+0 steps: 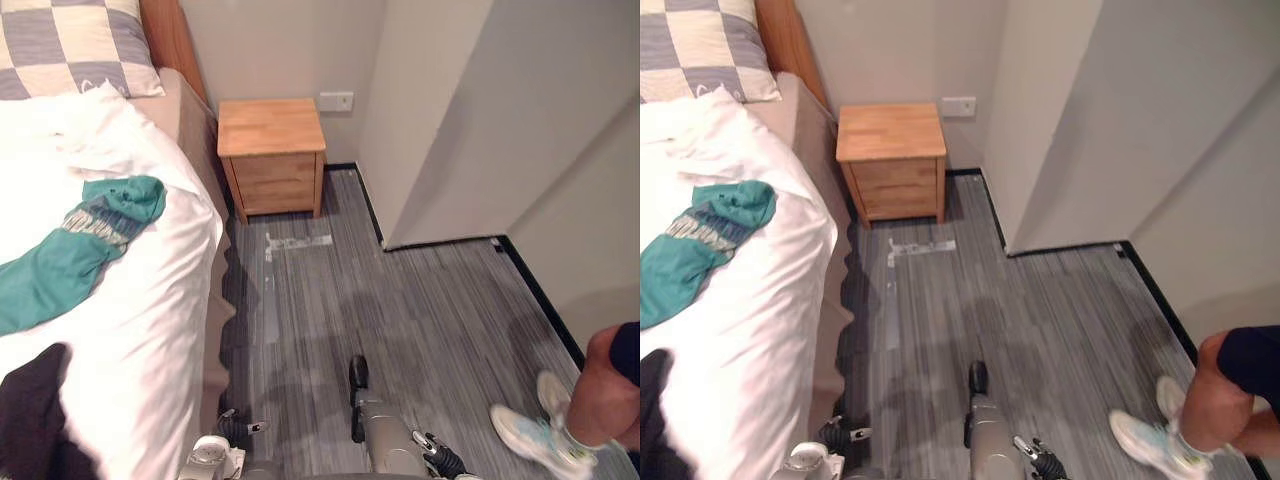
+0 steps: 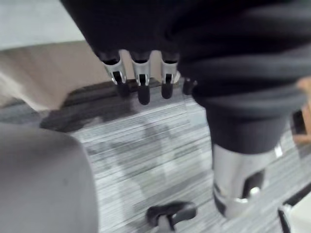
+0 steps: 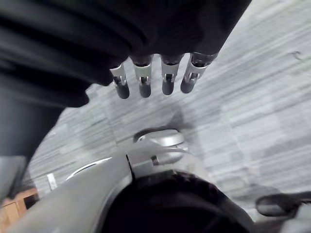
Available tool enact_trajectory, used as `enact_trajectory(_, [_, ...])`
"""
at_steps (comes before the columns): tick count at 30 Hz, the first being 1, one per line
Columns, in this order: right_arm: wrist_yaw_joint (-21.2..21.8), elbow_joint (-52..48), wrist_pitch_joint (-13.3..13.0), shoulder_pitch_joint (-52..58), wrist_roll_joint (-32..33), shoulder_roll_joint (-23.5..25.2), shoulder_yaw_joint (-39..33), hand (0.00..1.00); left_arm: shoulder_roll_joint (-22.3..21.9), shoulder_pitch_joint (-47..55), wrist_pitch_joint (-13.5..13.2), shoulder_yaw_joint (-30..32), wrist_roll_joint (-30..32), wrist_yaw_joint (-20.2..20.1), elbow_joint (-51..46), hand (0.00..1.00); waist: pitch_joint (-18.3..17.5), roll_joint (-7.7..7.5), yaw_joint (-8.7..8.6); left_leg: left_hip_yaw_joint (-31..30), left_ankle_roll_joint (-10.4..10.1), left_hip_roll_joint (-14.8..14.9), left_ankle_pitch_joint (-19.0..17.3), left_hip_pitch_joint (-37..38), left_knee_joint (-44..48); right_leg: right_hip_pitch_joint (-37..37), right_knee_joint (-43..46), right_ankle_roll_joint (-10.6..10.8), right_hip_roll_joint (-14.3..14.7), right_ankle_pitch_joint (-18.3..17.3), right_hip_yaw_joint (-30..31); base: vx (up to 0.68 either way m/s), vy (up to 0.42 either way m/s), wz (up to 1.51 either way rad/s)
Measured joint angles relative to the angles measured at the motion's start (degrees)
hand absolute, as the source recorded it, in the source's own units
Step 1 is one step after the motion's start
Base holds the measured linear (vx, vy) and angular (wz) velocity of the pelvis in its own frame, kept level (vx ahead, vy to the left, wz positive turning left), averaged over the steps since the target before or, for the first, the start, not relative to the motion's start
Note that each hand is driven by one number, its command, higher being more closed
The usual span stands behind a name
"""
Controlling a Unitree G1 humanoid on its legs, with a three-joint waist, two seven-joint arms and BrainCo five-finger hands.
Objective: Tidy the bed and pick cloth on bed and put in laundry
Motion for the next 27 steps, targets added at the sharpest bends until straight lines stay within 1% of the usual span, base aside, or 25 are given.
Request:
enact_trajectory(1, [-0.01, -0.80, 0.07, 0.20, -0.01, -0.69, 0.01, 0.00, -0.61, 0.84, 0.02, 0.82, 0.10, 0.29, 0.11, 0.00, -1.17, 1.65, -0.25, -0.73, -0.18, 1.82, -0.30, 0.61, 0.46, -0.82, 2.83, -0.50, 1.15, 0.09, -1.95, 0.69, -0.327, 0.39])
enact_trajectory(2, [-0.27, -1.16, 0.19, -0.22, -0.19, -0.78, -0.08, 0.00, -1.53, 1.05, -0.12, 1.95, 0.40, 0.28, 0.08, 0.00, -1.50, 2.09, 0.20, -1.85, -0.79, 2.81, 2.35, -2.81, 7.66, -1.49, 6.15, -4.41, 1.48, 0.43, -3.33, 0.66, -0.364, 0.48])
enact_trajectory(3, [-0.09, -0.83, 0.38, -1.50, -0.80, -1.90, -0.01, 0.00, -3.13, 0.88, -0.47, 3.35, 0.38, 0.40, -0.63, 0.00, -1.41, 3.48, 0.57, -3.14, -0.79, 3.88, 8.10, -9.18, 19.38, -0.57, 6.79, -5.85, 2.32, -1.87, -5.06, 0.77, -0.462, 0.42])
enact_trajectory(4, [-0.02, -0.83, 0.40, -1.88, -0.81, -2.45, -0.02, 0.00, -3.71, 0.60, -0.70, 4.06, 0.19, 0.24, -0.83, 0.00, -0.84, 4.45, 0.65, -3.22, -0.54, 4.66, 12.93, -11.94, 25.41, 1.13, 6.10, -6.43, 2.99, -3.29, -5.57, 0.61, -0.403, 0.43])
enact_trajectory(5, [0.29, -0.43, 0.40, -2.31, -1.24, -3.32, 0.13, 0.00, -4.46, 0.53, -1.62, 4.49, -0.27, 0.02, -1.19, 0.00, 0.22, 5.52, 1.17, -3.27, -0.45, 6.28, 18.35, -16.00, 34.42, 5.76, 3.80, -7.33, 4.40, -4.85, -6.18, 0.60, -0.309, 0.35])
enact_trajectory(6, [0.28, 1.08, 0.41, -2.79, -3.04, -3.70, 0.00, 0.00, -4.79, 0.45, -2.42, 4.49, -0.38, -0.79, -1.44, 0.00, 0.49, 6.32, 1.78, -2.14, -0.99, 6.53, 15.19, -18.20, 39.98, 10.63, 1.53, -7.76, 5.42, -6.11, -6.81, 0.55, -0.237, 0.26])
enact_trajectory(7, [0.31, 1.66, 0.38, -2.87, -3.37, -3.77, 0.00, 0.00, -4.76, 0.48, -2.74, 4.50, -0.34, -0.93, -1.83, 0.00, 0.57, 6.17, 2.25, -0.93, -1.61, 6.31, 13.51, -18.70, 40.31, 13.12, 0.59, -7.39, 5.43, -6.54, -7.23, 0.52, -0.228, 0.09])
enact_trajectory(8, [0.40, 1.72, -0.04, -2.90, -4.01, -3.68, 0.02, 0.00, -4.76, 0.75, -3.13, 4.43, -0.22, -1.28, -2.58, 0.00, 0.54, 5.80, 2.88, 3.22, -1.90, 5.03, 11.35, -19.41, 35.71, 18.06, -1.79, -7.03, 5.10, -7.65, -7.95, 0.47, -0.194, 0.08])
enact_trajectory(9, [0.51, 0.95, -0.61, -3.33, -4.96, -3.48, 0.09, 0.00, -4.75, 0.90, -3.69, 4.38, -0.29, -1.96, -2.78, 0.00, 0.45, 5.51, 2.91, 7.16, -1.87, 3.65, 10.75, -20.43, 28.95, 20.63, -3.63, -7.11, 4.66, -8.57, -8.50, 0.42, -0.158, 0.18])
enact_trajectory(10, [0.51, -0.24, -0.90, -3.46, -5.23, -3.31, 0.18, 0.00, -4.79, 1.14, -4.08, 4.01, -0.52, -2.06, -3.36, 0.00, 0.32, 5.24, 2.94, 12.55, -2.01, 2.16, 11.27, -21.40, 19.24, 22.14, -4.85, -7.04, 4.12, -9.41, -9.52, 0.47, -0.165, 0.29])
enact_trajectory(12, [0.17, -2.09, -0.90, -3.02, -5.22, -3.26, 0.50, 0.00, -4.72, 1.33, -4.13, 2.91, -1.09, -2.03, -3.80, 0.00, 0.11, 5.47, 2.93, 23.71, -1.41, 2.15, 15.34, -22.22, 6.70, 23.81, -6.81, -7.31, 4.29, -9.99, -12.19, 0.38, -0.102, 0.55])
enact_trajectory(13, [-0.17, -3.60, -0.88, -2.77, -4.99, -2.98, 0.56, 0.00, -4.54, 1.36, -4.11, 1.76, -1.36, -2.03, -4.02, 0.00, -0.05, 5.41, 2.93, 36.75, 1.74, 2.87, 18.10, -22.81, 0.94, 25.84, -8.38, -7.09, 4.92, -10.94, -15.85, 0.43, -0.050, 1.06])
enact_trajectory(14, [-0.34, -4.20, -0.85, -2.61, -4.99, -2.92, 0.84, 0.00, -4.46, 1.37, -4.09, 1.30, -1.43, -2.06, -4.10, 0.00, -0.18, 5.15, 2.86, 42.17, 2.85, 2.83, 18.45, -22.88, -0.57, 27.20, -8.98, -6.21, 5.38, -11.75, -18.01, 0.46, -0.041, 1.24])
enact_trajectory(15, [-0.44, -4.61, -0.87, -2.62, -4.99, -2.92, 1.40, 0.00, -4.43, 1.34, -3.97, 0.70, -1.56, -2.07, -4.21, 0.00, -0.31, 4.95, 2.75, 44.43, 3.36, 2.68, 18.73, -22.98, -1.39, 28.48, -9.21, -5.53, 5.85, -12.43, -19.41, 0.51, -0.024, 1.13])
enact_trajectory(16, [-0.52, -5.23, -0.94, -3.02, -5.05, -3.15, 2.56, 0.00, -4.38, 1.33, -3.74, 0.26, -2.21, -2.09, -5.01, 0.00, -0.52, 4.62, 3.00, 45.36, 4.75, 2.13, 18.26, -23.23, -2.07, 28.58, -7.18, -4.27, 6.14, -15.07, -21.39, 0.50, 0.000, 0.93])
enact_trajectory(17, [-0.44, -6.04, -1.02, -3.82, -5.08, -3.06, 3.08, 0.00, -4.25, 1.47, -3.45, -0.10, -2.60, -2.06, -5.25, 0.00, -0.97, 3.94, 3.70, 44.92, 9.31, 1.87, 18.20, -23.22, -2.14, 27.10, -2.09, -3.39, 4.83, -19.11, -22.97, 0.58, 0.018, 0.91])
enact_trajectory(18, [-0.13, -6.89, -1.29, -5.23, -5.12, -3.03, 4.57, 0.00, -3.42, 1.41, -2.65, -0.45, -2.59, -2.12, -5.41, 0.00, -1.64, 2.94, 3.64, 44.83, 11.86, 0.73, 18.77, -23.10, -2.16, 24.38, 7.03, -0.45, 1.78, -23.18, -24.08, 0.54, 0.053, 0.70])
enact_trajectory(19, [0.56, -8.50, -1.65, -6.62, -4.96, -3.12, 5.16, 0.00, -3.19, 1.36, -2.42, -0.45, -2.66, -1.91, -5.28, 0.00, -1.67, 2.33, 3.66, 42.92, 12.24, -1.00, 18.36, -22.31, -3.36, 17.76, 24.86, 0.02, -3.20, -23.29, -22.69, 0.43, 0.061, 0.70])
enact_trajectory(20, [0.79, -9.98, -2.18, -6.89, -4.91, -2.99, 5.12, 0.00, -2.99, 1.37, -2.27, -0.50, -2.94, -1.79, -4.97, 0.00, -1.59, 2.19, 3.34, 41.19, 12.22, -1.90, 18.20, -21.35, -4.02, 13.88, 34.02, -0.57, -5.80, -21.34, -21.49, 0.43, 0.068, 1.09])
enact_trajectory(21, [1.05, -11.91, -2.96, -6.75, -4.91, -2.12, 5.18, 0.00, -2.53, 1.42, -2.04, -0.99, -3.52, -1.66, -4.54, 0.00, -1.61, 1.86, 2.72, 37.23, 11.67, -2.80, 17.75, -19.49, -4.33, 11.39, 40.97, -1.14, -7.39, -20.96, -19.31, 0.37, 0.024, 1.27])
enact_trajectory(22, [1.10, -12.86, -3.03, -6.12, -4.89, -1.64, 5.40, 0.00, -2.44, 1.54, -2.01, -1.39, -3.75, -1.59, -4.48, 0.00, -1.58, 1.80, 2.62, 35.36, 11.50, -3.04, 17.67, -18.09, -4.69, 11.36, 41.64, -1.24, -7.55, -21.30, -18.66, 0.50, -0.030, 1.80])
enact_trajectory(23, [0.94, -15.19, -3.30, -4.84, -4.63, -0.95, 6.52, 0.00, -1.94, 2.18, -2.30, -1.81, -4.18, -1.62, -4.58, 0.00, -1.56, 1.83, 2.61, 30.97, 11.19, -3.32, 17.58, -15.25, -5.71, 11.69, 40.07, -1.37, -6.90, -21.76, -17.23, 0.59, -0.148, 2.12])
enact_trajectory(24, [0.46, -19.98, -3.53, -3.28, -4.25, -0.27, 7.67, 0.00, -1.23, 2.70, -2.66, -1.74, -4.69, -1.61, -4.57, 0.00, -1.57, 1.83, 2.21, 24.91, 10.28, -3.26, 17.83, -12.35, -7.75, 11.27, 34.65, -1.35, -5.32, -21.75, -14.11, 0.56, -0.186, 2.35])
enact_trajectory(26, [-1.94, -26.18, -3.84, -1.24, -2.73, 0.57, 7.56, 0.00, -0.21, 2.85, -2.95, -1.73, -4.59, -1.76, -4.41, 0.00, -1.71, 1.57, 1.58, 17.27, 8.45, -2.82, 18.35, -10.67, -9.44, 9.92, 24.99, -0.89, -2.66, -21.48, -7.73, 0.34, -0.214, 2.25])
enact_trajectory(27, [-3.94, -29.79, -3.88, -0.24, -2.51, 1.18, 6.52, 0.00, 0.79, 2.94, -2.99, -1.69, -4.58, -1.74, -3.64, 0.00, -1.92, 1.33, 1.23, 12.09, 7.23, -2.45, 17.97, -10.61, -10.02, 8.71, 17.18, 0.75, -0.71, -20.01, -0.66, 0.25, -0.247, 2.05])
